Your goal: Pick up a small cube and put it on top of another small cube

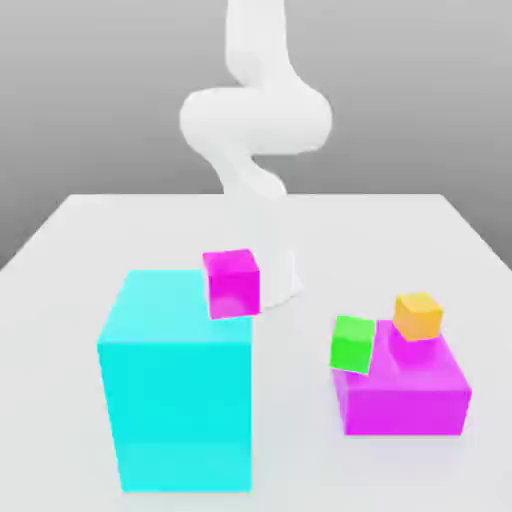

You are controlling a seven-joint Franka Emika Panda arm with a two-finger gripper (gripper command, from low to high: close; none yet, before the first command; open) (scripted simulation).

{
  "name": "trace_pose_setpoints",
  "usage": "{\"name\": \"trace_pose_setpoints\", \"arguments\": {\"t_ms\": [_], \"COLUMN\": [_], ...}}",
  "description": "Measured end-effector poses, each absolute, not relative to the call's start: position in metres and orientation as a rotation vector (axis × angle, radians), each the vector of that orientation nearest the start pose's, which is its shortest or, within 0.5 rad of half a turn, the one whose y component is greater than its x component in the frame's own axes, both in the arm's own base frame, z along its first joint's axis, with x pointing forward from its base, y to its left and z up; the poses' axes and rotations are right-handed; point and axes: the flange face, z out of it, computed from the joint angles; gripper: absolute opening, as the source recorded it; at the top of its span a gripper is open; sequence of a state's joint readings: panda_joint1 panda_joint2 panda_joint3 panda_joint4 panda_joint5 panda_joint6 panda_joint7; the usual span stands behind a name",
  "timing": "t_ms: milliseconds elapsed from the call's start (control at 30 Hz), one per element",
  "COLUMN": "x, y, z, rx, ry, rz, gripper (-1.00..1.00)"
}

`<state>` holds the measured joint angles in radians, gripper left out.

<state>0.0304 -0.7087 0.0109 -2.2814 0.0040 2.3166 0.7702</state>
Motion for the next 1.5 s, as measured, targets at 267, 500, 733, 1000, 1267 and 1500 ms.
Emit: {"name": "trace_pose_setpoints", "arguments": {"t_ms": [267, 500, 733, 1000, 1267, 1500], "x": [0.465, 0.512, 0.526, 0.506, 0.487, 0.487], "y": [0.089, 0.163, 0.247, 0.323, 0.350, 0.350], "z": [0.602, 0.506, 0.394, 0.254, 0.139, 0.149], "rx": [-2.737, -2.896, -3.018, -3.107, -3.125, -3.125], "ry": [0.703, 0.448, 0.150, -0.178, -0.313, -0.314], "rz": [-0.748, -0.552, -0.345, -0.099, -0.001, 0.001], "gripper": [0.00, 0.00, 0.00, 0.00, -1.00, -1.00]}}
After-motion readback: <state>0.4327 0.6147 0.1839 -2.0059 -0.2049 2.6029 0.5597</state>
